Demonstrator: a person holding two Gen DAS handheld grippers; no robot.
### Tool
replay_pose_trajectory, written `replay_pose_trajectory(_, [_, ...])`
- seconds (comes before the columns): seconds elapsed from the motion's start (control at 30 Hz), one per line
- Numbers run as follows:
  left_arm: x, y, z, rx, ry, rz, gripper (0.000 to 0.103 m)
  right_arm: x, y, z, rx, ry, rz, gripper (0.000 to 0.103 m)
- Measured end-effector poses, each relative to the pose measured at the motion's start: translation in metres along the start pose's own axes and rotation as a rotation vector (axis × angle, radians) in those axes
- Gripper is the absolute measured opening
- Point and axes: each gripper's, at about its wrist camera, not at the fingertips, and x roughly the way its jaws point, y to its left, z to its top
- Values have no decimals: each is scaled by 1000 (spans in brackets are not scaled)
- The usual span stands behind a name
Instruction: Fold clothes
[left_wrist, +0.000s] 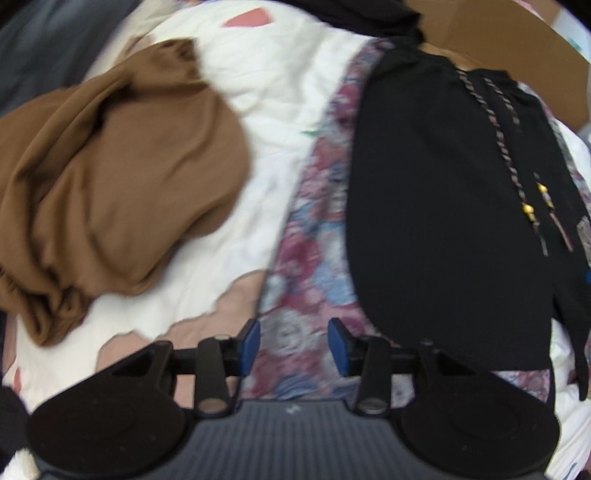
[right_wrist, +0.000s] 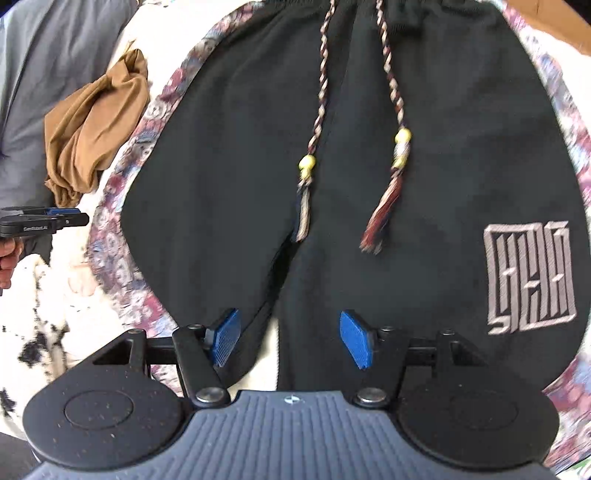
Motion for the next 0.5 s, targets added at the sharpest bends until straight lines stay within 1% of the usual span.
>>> replay_pose_trajectory(0.13, [11, -20, -1, 53, 13, -27, 43, 3, -12, -2, -35, 6, -71, 65])
replay_pose_trajectory(0.23, [27, -32, -10, 93, 66, -33, 43, 10, -16, -10, -105, 37, -144, 65])
replay_pose_trajectory(0.37, [44, -35, -27, 120, 151, -16, 44, 20, -20, -21, -158, 84, -193, 65])
replay_pose_trajectory(0.43, [44, -32, -33, 127, 158, -15, 44, 22, -23, -26, -178, 105, -209, 65])
replay_pose_trajectory(0.5, [39, -26, -33, 104, 148, -21, 44, 21, -25, -27, -190, 118, -212, 65])
